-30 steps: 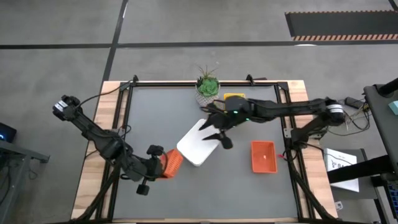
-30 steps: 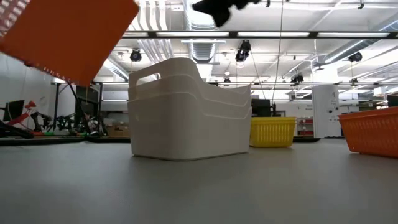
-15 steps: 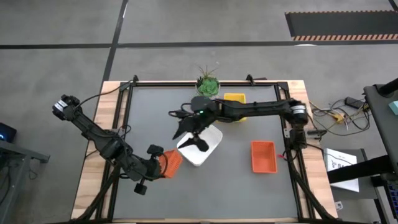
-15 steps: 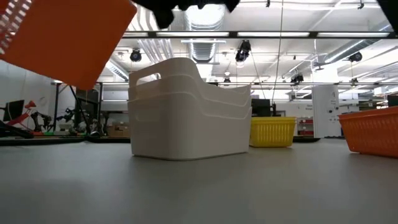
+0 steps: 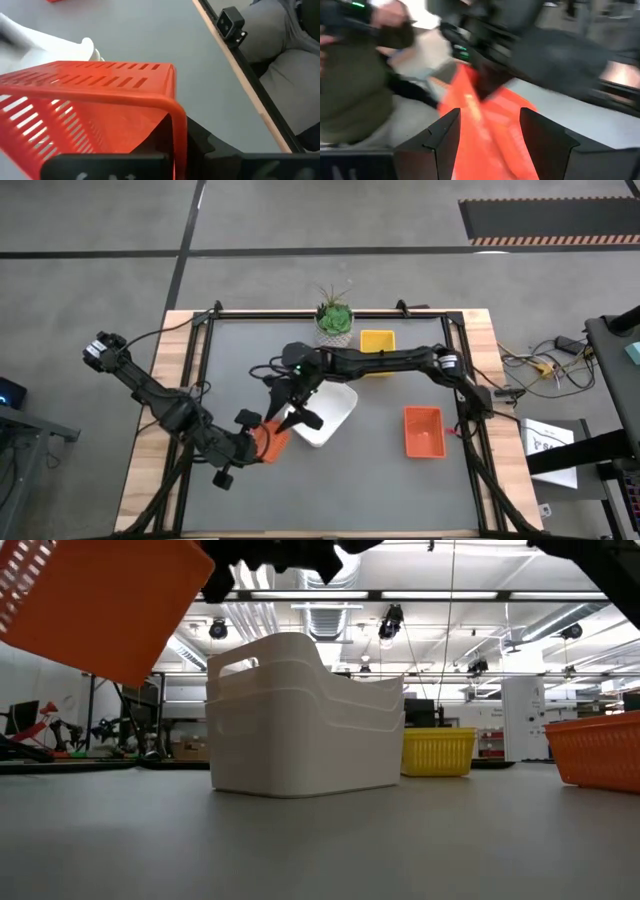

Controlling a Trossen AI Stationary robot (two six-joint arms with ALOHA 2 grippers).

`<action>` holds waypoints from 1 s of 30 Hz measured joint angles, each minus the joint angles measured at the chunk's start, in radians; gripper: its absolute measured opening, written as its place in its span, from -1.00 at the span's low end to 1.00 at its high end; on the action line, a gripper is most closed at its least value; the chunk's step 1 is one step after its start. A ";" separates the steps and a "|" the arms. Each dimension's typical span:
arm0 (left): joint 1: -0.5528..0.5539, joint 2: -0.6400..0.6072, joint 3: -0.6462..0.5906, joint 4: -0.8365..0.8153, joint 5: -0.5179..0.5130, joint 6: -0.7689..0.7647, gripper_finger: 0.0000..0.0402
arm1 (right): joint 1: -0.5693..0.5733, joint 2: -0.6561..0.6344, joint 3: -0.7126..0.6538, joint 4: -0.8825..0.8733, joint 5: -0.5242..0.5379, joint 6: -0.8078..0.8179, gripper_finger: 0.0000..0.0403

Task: Stack baskets by color
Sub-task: Stack the left orange bin on the right orange bin

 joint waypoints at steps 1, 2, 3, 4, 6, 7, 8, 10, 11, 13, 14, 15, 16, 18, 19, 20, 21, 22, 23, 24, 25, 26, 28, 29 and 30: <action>0.003 0.000 0.000 0.000 0.000 0.004 -1.00 | 0.001 0.014 0.021 -0.002 -0.036 0.008 -0.03; 0.008 0.000 -0.001 -0.001 0.000 0.016 -1.00 | 0.002 0.027 0.038 -0.007 -0.064 0.017 -0.03; 0.010 0.000 -0.001 -0.001 0.000 0.020 -1.00 | 0.003 0.041 0.055 -0.017 -0.085 0.018 -0.03; 0.014 0.000 -0.001 0.001 0.000 0.022 -1.00 | 0.004 0.053 0.070 -0.025 -0.092 0.020 -0.03; 0.021 0.000 -0.001 -0.001 0.000 0.022 -1.00 | 0.005 0.077 0.094 -0.047 -0.091 0.020 -0.03; 0.022 0.000 -0.001 -0.002 0.000 0.022 -1.00 | 0.006 0.085 0.104 -0.062 -0.091 0.019 -0.03; 0.023 0.000 -0.001 -0.003 0.000 0.022 -1.00 | 0.006 0.089 0.109 -0.078 -0.091 0.014 -0.03; 0.025 0.000 -0.001 -0.009 -0.003 0.023 -1.00 | 0.008 0.096 0.117 -0.095 -0.091 -0.002 -0.03; 0.026 0.000 -0.001 -0.008 -0.006 0.025 -1.00 | 0.011 0.096 0.117 -0.102 -0.091 -0.007 -0.05; 0.028 0.000 -0.001 -0.008 -0.006 0.027 -1.00 | 0.017 0.096 0.117 -0.111 -0.091 -0.026 -0.10; 0.030 0.000 -0.001 -0.008 -0.006 0.028 -1.00 | 0.021 0.096 0.117 -0.117 -0.091 -0.040 -0.14; 0.030 0.000 -0.001 -0.008 -0.006 0.035 -1.00 | 0.024 0.096 0.117 -0.123 -0.091 -0.056 -0.19; 0.030 0.000 -0.001 -0.009 -0.005 0.042 -1.00 | 0.027 0.096 0.117 -0.124 -0.092 -0.069 -0.25; 0.030 0.000 -0.002 -0.009 -0.004 0.047 -1.00 | 0.033 0.095 0.117 -0.124 -0.093 -0.096 -0.40; 0.030 -0.001 -0.002 -0.009 -0.003 0.052 -0.99 | 0.036 0.094 0.117 -0.124 -0.094 -0.109 -0.48; 0.031 -0.002 -0.002 -0.009 -0.003 0.053 -0.97 | 0.039 0.093 0.117 -0.125 -0.094 -0.121 -0.57; 0.032 -0.002 -0.002 -0.010 -0.004 0.053 -0.94 | 0.039 0.093 0.117 -0.126 -0.095 -0.131 -0.66; 0.032 -0.002 -0.002 -0.010 -0.004 0.052 -0.90 | 0.039 0.092 0.116 -0.132 -0.097 -0.137 -0.75; 0.032 -0.002 -0.002 -0.011 -0.008 0.051 -0.84 | 0.039 0.092 0.116 -0.139 -0.100 -0.142 -0.84; 0.033 -0.003 -0.002 -0.011 -0.014 0.049 -0.78 | 0.039 0.092 0.115 -0.146 -0.103 -0.150 -0.90; 0.033 -0.006 -0.002 -0.014 -0.013 0.048 -0.71 | 0.039 0.092 0.114 -0.154 -0.102 -0.158 -0.92; 0.033 -0.009 -0.002 -0.014 -0.014 0.048 -0.64 | 0.039 0.092 0.114 -0.158 -0.099 -0.161 -0.93; 0.033 -0.015 -0.002 0.000 -0.016 0.052 -0.49 | 0.040 0.090 0.114 -0.156 -0.087 -0.166 -0.94; 0.033 -0.020 -0.002 -0.004 -0.016 0.063 -0.42 | 0.040 0.088 0.114 -0.156 -0.086 -0.166 -0.94; 0.033 -0.025 -0.002 -0.007 -0.017 0.076 -0.36 | 0.039 0.087 0.114 -0.156 -0.087 -0.166 -0.95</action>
